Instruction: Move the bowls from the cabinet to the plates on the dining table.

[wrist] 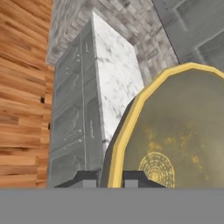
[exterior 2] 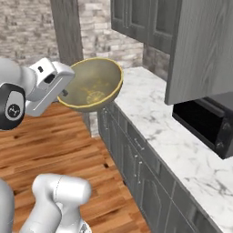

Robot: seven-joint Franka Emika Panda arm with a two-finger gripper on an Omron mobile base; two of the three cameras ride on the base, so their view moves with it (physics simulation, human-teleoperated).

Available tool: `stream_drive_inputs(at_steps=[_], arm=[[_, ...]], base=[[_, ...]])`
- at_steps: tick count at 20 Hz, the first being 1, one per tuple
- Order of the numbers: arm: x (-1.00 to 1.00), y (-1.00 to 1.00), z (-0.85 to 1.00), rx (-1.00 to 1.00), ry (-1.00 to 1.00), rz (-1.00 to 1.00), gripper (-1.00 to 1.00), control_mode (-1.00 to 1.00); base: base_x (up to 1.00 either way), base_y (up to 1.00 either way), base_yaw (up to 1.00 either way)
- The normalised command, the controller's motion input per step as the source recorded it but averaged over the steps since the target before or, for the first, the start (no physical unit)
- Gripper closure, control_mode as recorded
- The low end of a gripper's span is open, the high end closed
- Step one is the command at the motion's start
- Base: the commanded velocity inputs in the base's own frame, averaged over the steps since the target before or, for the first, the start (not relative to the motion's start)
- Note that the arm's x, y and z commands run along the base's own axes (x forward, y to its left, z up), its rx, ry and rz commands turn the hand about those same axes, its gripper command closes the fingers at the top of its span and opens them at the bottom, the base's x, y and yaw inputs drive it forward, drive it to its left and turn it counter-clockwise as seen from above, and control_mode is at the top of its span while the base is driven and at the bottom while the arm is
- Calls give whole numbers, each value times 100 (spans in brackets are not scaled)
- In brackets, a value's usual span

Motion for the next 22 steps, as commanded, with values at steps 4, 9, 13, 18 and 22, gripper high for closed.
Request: stream_drive_inputs(at_steps=[4, 9, 13, 18, 22], arm=[[0, 0, 0, 0, 0, 0, 100, 100], [0, 0, 0, 0, 0, 0, 100, 100], [0, 0, 0, 0, 0, 0, 100, 100], [0, 0, 0, 0, 0, 0, 100, 100], [0, 0, 0, 0, 0, 0, 100, 100]], base=[[3, 41, 32], [4, 41, 32], [7, 40, 31], [24, 36, 27], [59, 34, 20]])
